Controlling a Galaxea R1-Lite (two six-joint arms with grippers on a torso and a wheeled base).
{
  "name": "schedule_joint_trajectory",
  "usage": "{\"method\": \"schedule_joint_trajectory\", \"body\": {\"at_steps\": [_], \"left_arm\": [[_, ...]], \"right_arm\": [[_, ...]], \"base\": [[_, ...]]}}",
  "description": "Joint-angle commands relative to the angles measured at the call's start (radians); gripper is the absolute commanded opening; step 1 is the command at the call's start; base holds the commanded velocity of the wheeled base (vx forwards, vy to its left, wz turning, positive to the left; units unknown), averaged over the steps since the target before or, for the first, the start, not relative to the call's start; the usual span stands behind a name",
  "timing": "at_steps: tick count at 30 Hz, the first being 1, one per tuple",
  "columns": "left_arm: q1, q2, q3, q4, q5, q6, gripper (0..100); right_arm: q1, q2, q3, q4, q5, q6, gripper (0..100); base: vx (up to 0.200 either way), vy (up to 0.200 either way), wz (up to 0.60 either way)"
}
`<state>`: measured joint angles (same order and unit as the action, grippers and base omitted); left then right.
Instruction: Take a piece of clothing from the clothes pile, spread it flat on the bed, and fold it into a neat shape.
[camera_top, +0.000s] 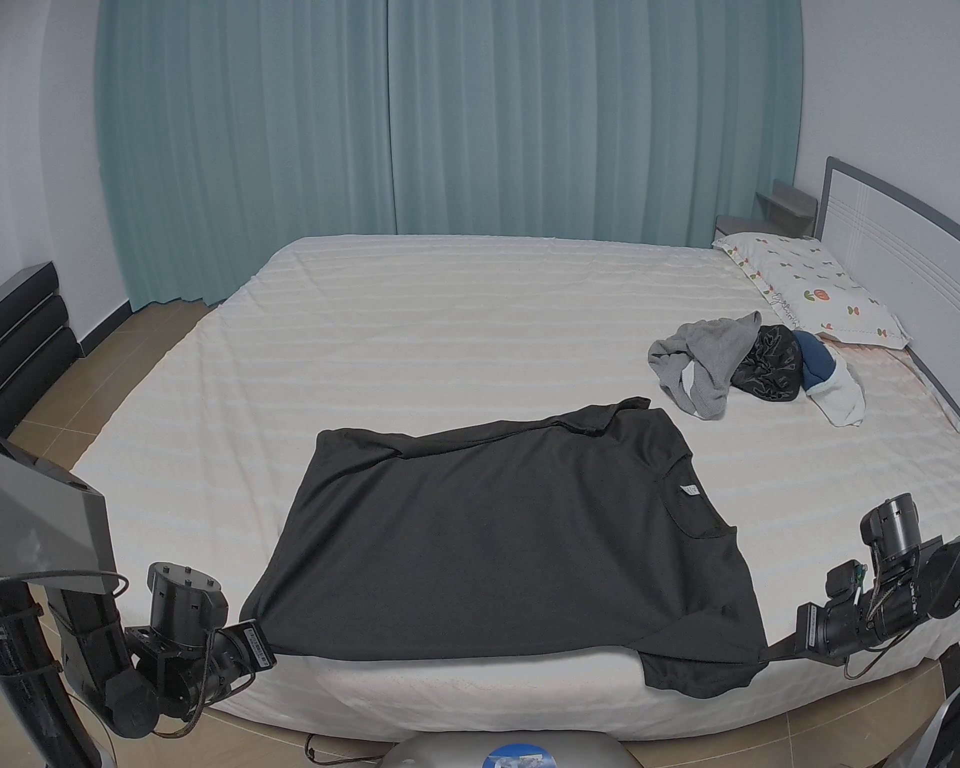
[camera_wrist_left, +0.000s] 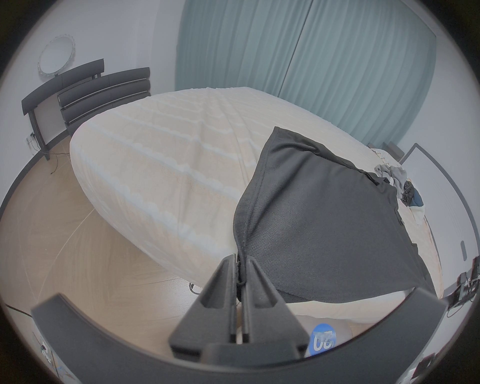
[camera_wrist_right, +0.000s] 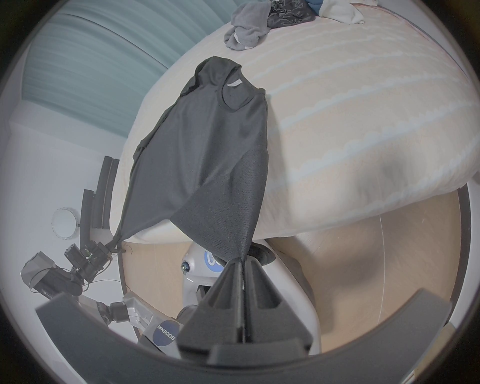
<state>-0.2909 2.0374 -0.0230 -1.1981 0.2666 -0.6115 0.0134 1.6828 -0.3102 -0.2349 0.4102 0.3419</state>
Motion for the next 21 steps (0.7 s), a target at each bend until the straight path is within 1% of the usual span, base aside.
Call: {"method": "schedule_joint_trajectory", "body": {"at_steps": [1, 6, 11, 15, 19, 21], "left_arm": [[-0.010, 0.007, 0.009, 0.000, 0.000, 0.001, 100], [-0.013, 0.026, 0.003, -0.009, -0.001, 0.001, 100], [0.001, 0.020, -0.015, -0.012, -0.001, -0.005, 100], [0.024, -0.019, -0.048, -0.020, -0.003, -0.011, 100], [0.036, -0.048, -0.071, -0.020, -0.012, -0.017, 100], [0.035, -0.048, -0.084, -0.020, -0.013, -0.044, 100]], "right_arm": [[0.017, 0.057, -0.004, -0.001, -0.013, -0.008, 100], [0.019, 0.143, -0.036, -0.020, -0.016, -0.021, 100], [0.007, 0.150, -0.078, -0.038, -0.013, -0.017, 100], [0.005, 0.138, -0.096, -0.084, -0.008, -0.006, 100], [0.011, 0.146, -0.121, -0.126, -0.005, 0.028, 100], [0.014, 0.150, -0.139, -0.136, -0.002, 0.057, 100]], "base": [[0.000, 0.000, 0.00], [0.000, 0.000, 0.00], [0.000, 0.000, 0.00], [0.000, 0.000, 0.00], [0.000, 0.000, 0.00], [0.000, 0.000, 0.00]]}}
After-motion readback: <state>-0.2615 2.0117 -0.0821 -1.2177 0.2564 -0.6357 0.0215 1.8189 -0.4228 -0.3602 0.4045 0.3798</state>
